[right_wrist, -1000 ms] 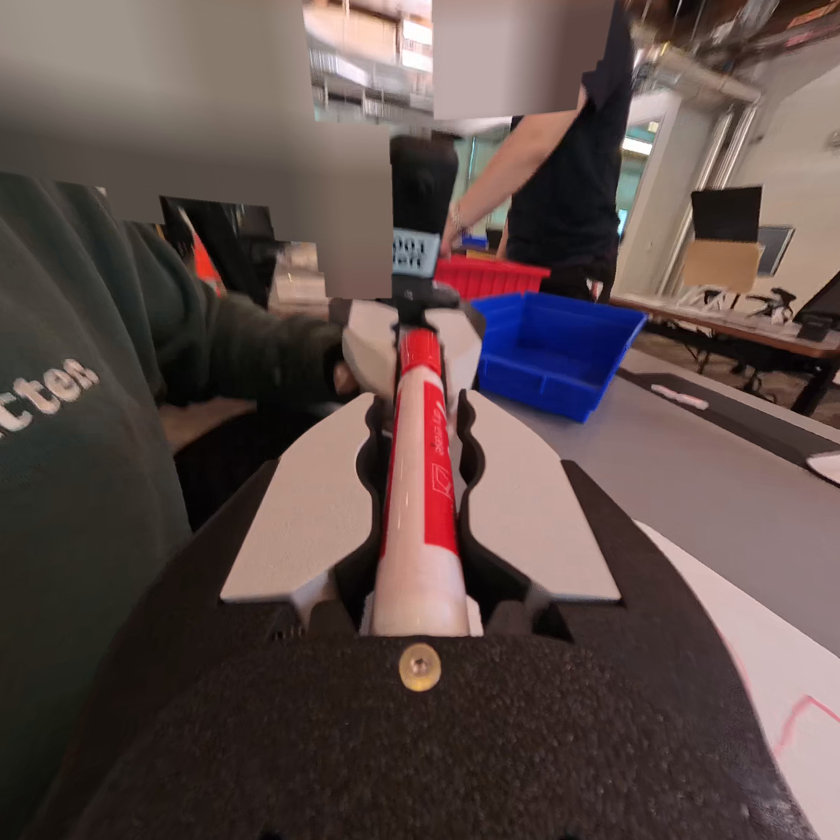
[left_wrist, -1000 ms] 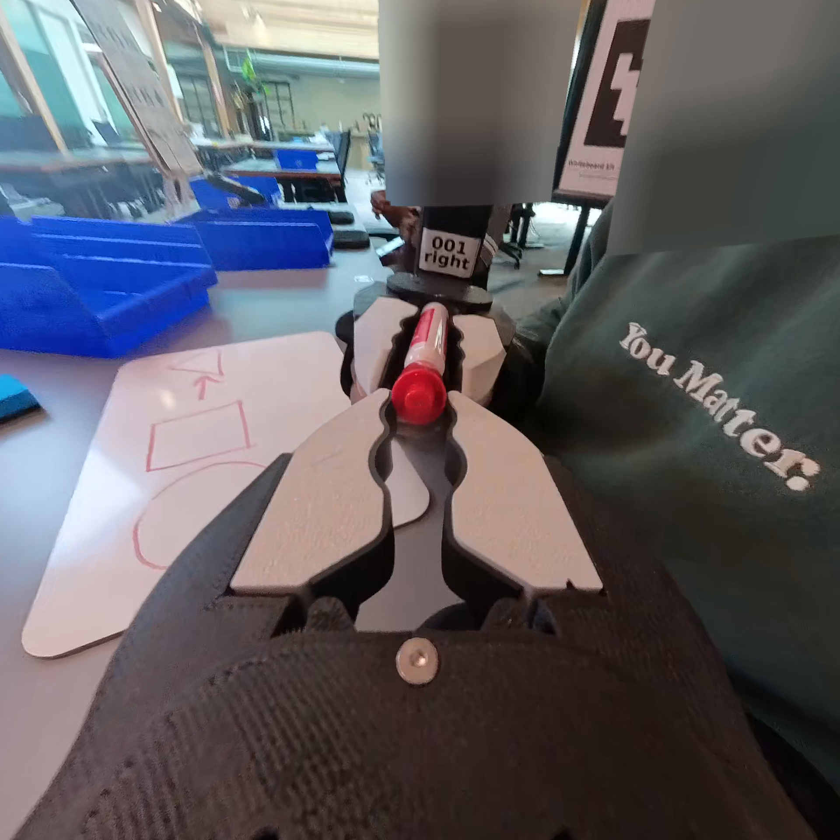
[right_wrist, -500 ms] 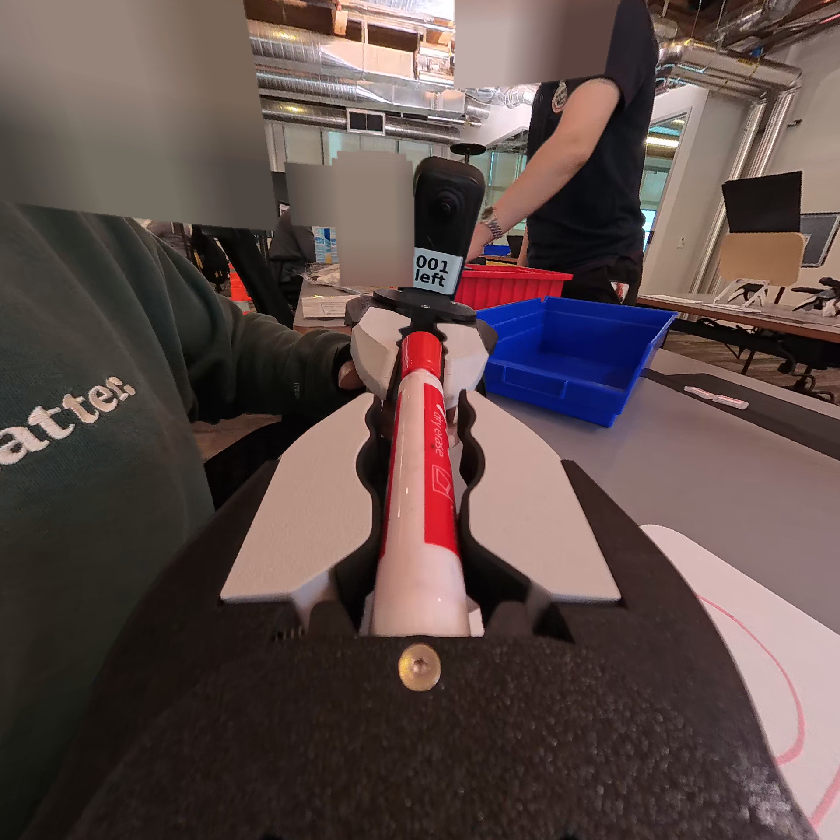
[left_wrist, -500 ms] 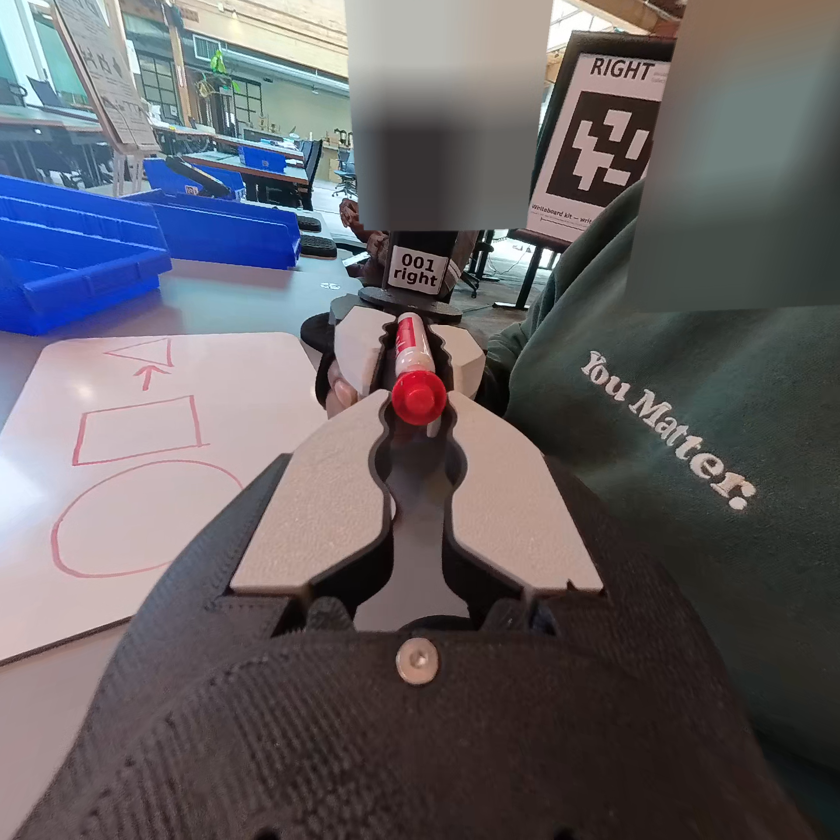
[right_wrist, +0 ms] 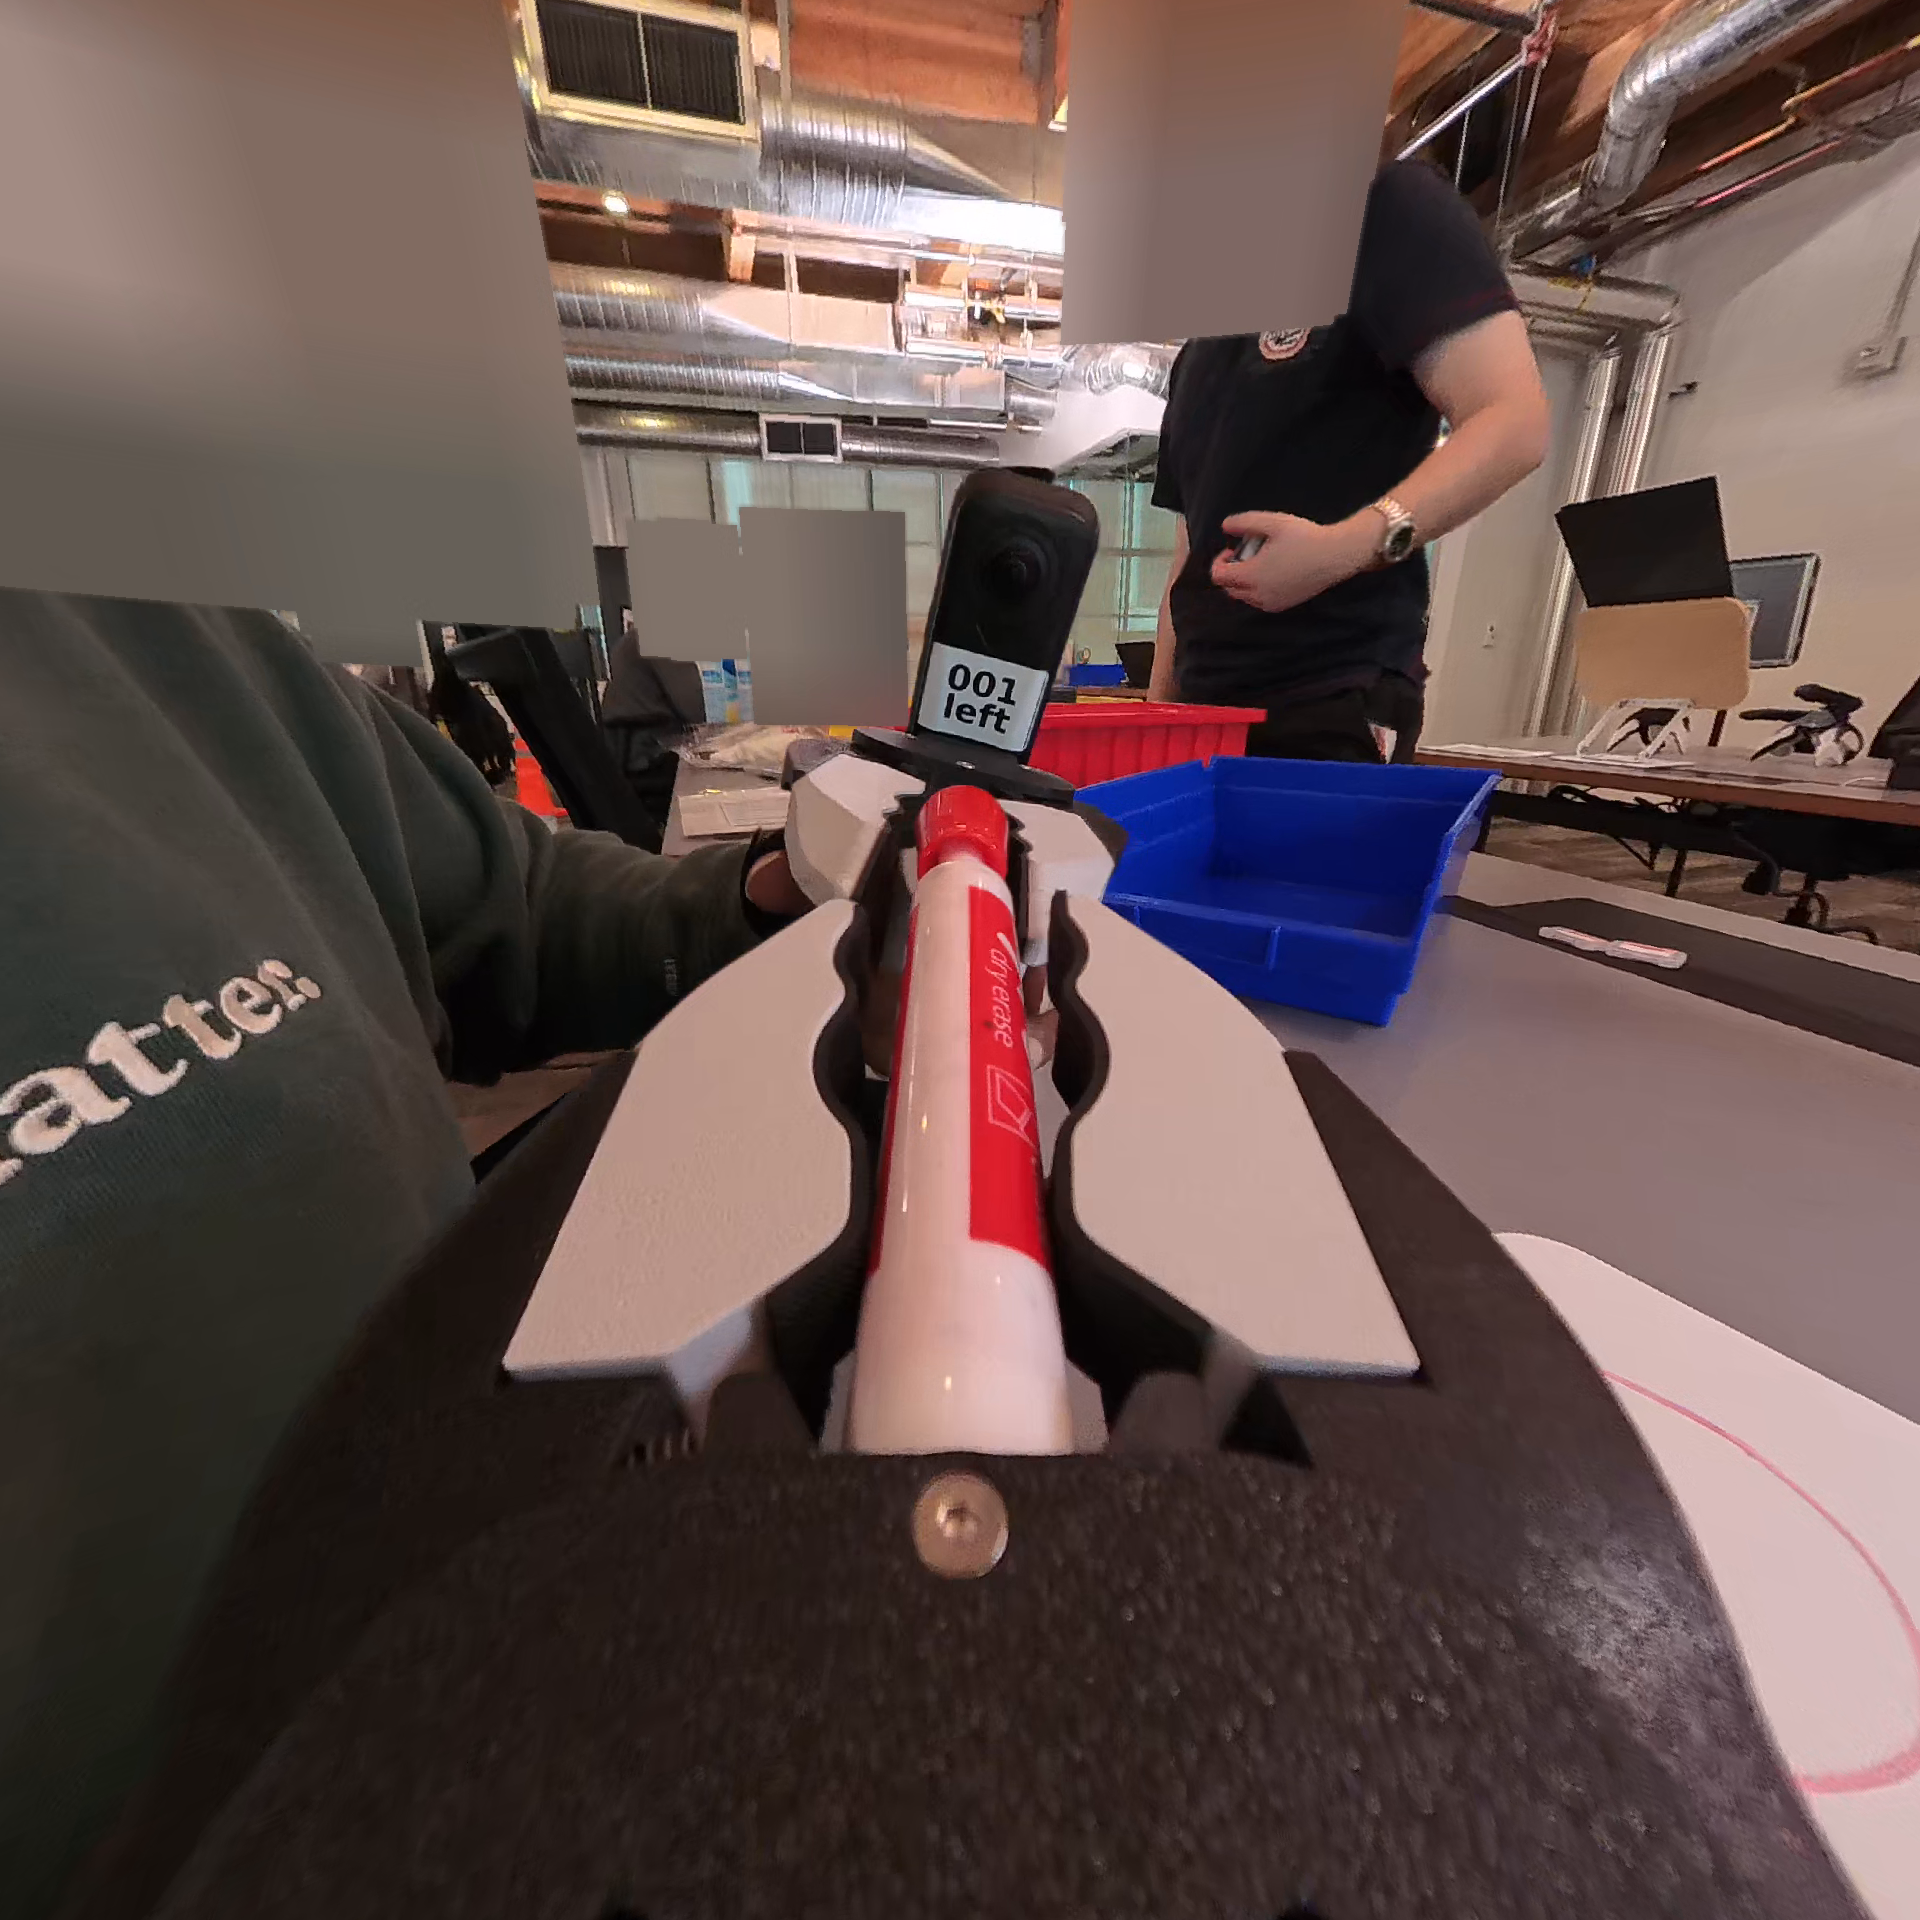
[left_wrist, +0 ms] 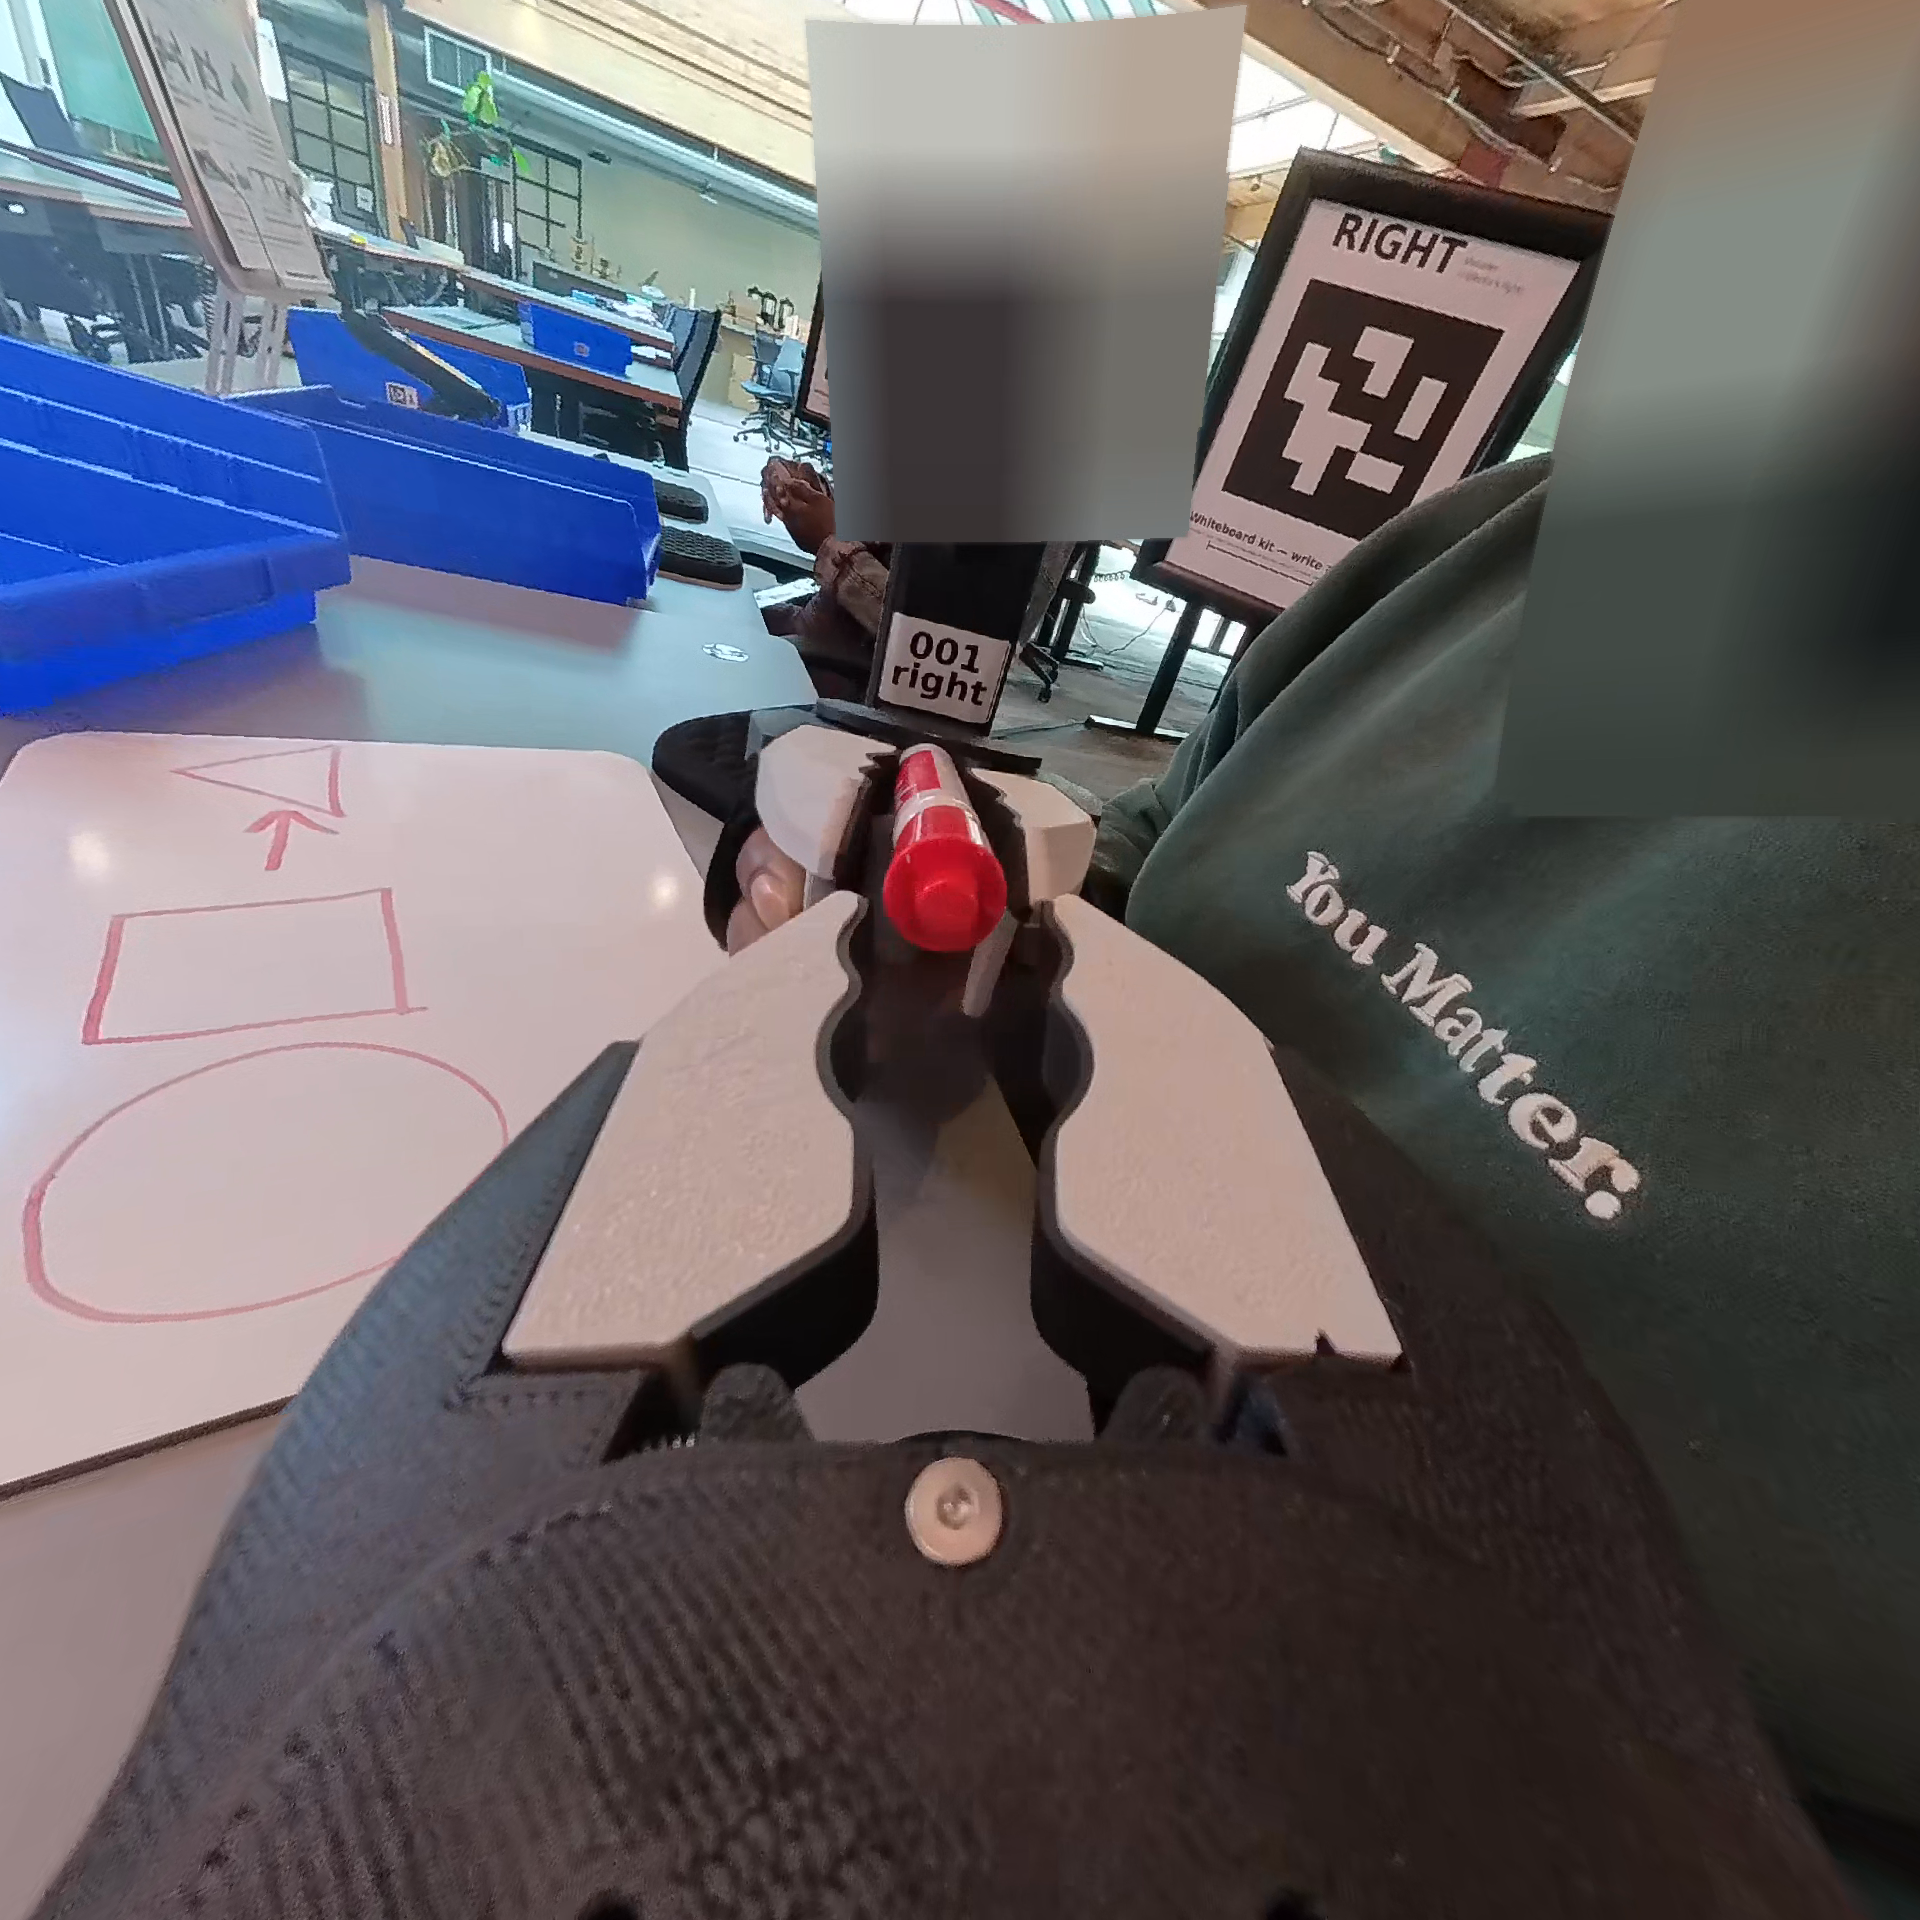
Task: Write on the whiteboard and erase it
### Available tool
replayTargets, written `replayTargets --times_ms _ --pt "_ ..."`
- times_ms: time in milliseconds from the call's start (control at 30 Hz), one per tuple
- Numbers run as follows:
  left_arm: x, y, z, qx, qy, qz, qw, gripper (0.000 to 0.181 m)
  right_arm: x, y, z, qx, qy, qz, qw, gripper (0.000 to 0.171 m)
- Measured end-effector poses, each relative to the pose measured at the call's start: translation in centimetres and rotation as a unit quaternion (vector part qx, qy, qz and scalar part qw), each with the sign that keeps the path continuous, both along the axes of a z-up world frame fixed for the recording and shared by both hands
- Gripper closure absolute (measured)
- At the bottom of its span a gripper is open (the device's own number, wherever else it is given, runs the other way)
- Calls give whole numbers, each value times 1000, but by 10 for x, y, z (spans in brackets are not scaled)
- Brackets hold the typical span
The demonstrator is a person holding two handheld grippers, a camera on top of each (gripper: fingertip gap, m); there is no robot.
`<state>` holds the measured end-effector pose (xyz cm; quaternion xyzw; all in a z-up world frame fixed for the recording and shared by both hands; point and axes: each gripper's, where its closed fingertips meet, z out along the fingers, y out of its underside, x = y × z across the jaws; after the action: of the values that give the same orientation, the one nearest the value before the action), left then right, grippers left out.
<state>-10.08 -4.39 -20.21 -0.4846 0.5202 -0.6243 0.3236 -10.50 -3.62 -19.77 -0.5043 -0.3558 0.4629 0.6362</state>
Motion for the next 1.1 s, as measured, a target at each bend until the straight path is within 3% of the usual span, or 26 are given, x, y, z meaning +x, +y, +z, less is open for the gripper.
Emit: replayTargets --times_ms 400,633,1100 --pt "-4 3 5 8 -7 9 1000 161 -4 -1 -9 8 -32 -3 999 138" --pt "-8 4 -28 23 82 5 996 163 -7 -1 -23 28 -90 -17 995 138" --pt "-3 -10 -27 -55 43 -54 996 163 -10 -10 -33 49 -120 -1 992 138"
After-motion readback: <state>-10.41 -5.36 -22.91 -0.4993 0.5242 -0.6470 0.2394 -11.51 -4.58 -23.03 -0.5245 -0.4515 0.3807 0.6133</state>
